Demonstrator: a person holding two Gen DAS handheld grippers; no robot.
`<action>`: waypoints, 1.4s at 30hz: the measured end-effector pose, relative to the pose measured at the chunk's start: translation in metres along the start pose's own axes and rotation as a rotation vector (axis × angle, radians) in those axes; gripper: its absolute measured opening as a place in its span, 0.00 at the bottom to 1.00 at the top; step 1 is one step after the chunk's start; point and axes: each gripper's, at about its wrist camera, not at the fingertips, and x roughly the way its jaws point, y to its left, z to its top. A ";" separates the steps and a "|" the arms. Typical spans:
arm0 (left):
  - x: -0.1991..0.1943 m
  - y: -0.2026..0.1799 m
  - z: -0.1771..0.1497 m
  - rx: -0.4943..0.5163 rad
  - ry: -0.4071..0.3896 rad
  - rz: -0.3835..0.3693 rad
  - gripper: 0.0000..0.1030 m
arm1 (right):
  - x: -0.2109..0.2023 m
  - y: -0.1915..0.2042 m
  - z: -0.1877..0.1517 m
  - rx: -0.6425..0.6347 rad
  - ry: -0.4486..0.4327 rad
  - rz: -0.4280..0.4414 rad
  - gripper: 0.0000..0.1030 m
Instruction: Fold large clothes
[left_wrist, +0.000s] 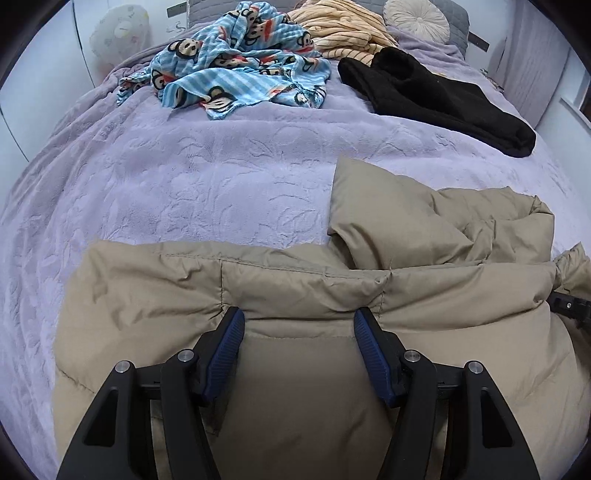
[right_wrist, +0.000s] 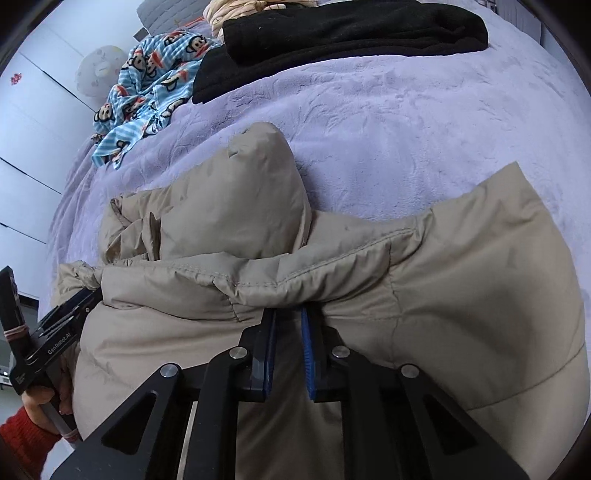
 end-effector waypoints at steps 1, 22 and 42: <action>-0.008 0.004 0.000 0.012 -0.011 0.004 0.63 | -0.006 0.001 0.001 -0.013 0.005 -0.007 0.12; 0.018 0.089 0.000 -0.107 0.029 0.153 0.74 | -0.007 -0.103 0.019 0.198 -0.034 -0.145 0.04; -0.106 0.066 -0.095 -0.119 0.146 0.108 0.74 | -0.118 -0.047 -0.135 0.315 -0.072 -0.020 0.37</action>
